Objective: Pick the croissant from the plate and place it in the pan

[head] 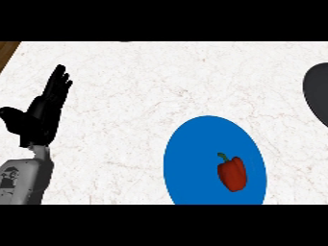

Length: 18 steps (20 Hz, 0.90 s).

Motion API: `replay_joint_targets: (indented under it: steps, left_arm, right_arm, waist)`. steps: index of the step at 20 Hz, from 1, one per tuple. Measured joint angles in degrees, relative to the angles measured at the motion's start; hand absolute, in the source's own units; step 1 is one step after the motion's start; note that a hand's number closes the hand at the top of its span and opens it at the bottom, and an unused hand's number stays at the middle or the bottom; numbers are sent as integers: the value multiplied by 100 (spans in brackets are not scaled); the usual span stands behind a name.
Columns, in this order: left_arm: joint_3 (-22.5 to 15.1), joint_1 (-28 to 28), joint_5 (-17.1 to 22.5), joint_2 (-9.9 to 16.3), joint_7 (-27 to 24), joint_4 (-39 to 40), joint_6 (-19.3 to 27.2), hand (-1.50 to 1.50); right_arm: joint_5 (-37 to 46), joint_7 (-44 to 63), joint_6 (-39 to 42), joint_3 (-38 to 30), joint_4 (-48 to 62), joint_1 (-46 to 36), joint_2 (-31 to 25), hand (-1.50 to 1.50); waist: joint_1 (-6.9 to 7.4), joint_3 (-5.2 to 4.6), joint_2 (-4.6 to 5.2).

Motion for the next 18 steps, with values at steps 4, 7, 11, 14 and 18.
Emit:
replay_joint_targets:
  steps: [4,7,11,14,18]
  left_arm:
    - [-17,-35,7,-2,67,-47,-17,0]
    - [-72,-76,-54,-58,64,-44,35,0]
    - [-69,-66,-49,-53,49,-18,12,0]
    - [-67,-100,-38,-52,100,-62,10,0]
    - [-43,-36,-19,-35,86,-89,-13,0]
  right_arm:
    - [-214,-523,-226,-276,801,-99,-213,150]
    - [-434,-658,-4,-465,1318,-228,-260,-150]
    - [-769,-842,772,-694,1870,-352,-335,-150]
    - [-926,-1130,1110,-816,2137,-339,-445,-150]
    - [-1158,-1562,1067,-1033,2250,-333,-487,-150]
  waist:
    - [58,14,24]
    - [87,17,35]
    - [107,23,43]
    - [106,25,42]
    - [104,25,37]
